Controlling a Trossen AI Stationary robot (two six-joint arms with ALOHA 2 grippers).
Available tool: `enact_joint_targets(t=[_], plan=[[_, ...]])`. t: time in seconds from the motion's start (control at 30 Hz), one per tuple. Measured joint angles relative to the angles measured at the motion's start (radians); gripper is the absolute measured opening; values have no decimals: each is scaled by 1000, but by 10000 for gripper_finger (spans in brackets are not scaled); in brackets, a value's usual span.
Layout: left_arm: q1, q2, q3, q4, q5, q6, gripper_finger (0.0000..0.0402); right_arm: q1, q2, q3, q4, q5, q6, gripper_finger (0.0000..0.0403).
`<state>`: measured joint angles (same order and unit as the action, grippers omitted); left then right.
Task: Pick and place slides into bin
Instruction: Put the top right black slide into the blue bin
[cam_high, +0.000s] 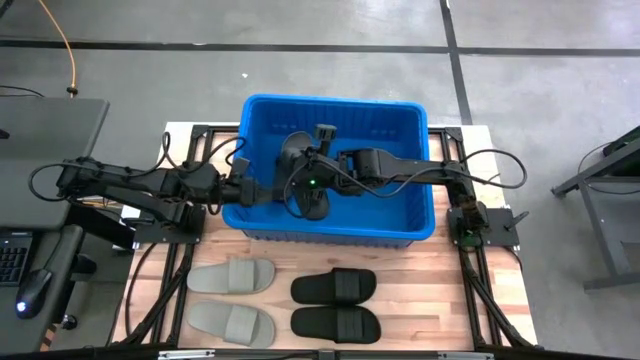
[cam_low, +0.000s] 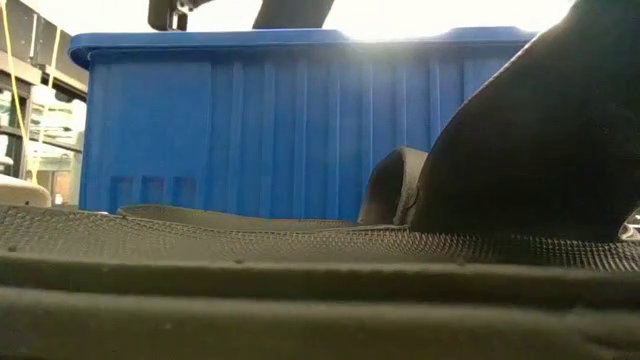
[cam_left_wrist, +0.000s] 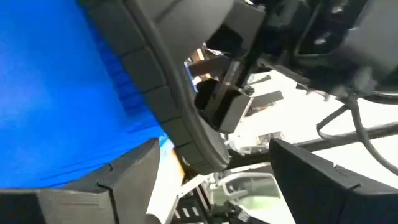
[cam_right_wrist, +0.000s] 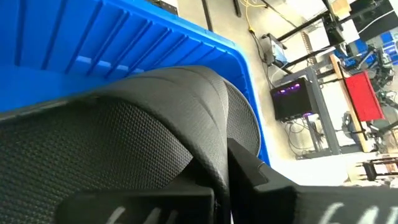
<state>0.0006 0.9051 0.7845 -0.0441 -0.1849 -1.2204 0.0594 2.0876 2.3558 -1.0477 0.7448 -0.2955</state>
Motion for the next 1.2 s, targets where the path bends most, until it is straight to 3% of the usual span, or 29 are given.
enact_joint_targets(t=[0.3,0.77,0.9,1.07,1.2], plan=[[0,7,0,-23,-77,-9,289,15,-1,0,72,-20,5,0],[-1,9,0,-8,-107,68,282,63,-2,0,200,-75,23,0],[-1,9,0,-4,-88,103,223,70,-5,0,194,-83,26,0],[0,10,0,-8,-59,155,72,78,-13,0,186,-89,24,1],[1,4,0,-3,-38,201,63,79,-27,0,154,-92,70,14]])
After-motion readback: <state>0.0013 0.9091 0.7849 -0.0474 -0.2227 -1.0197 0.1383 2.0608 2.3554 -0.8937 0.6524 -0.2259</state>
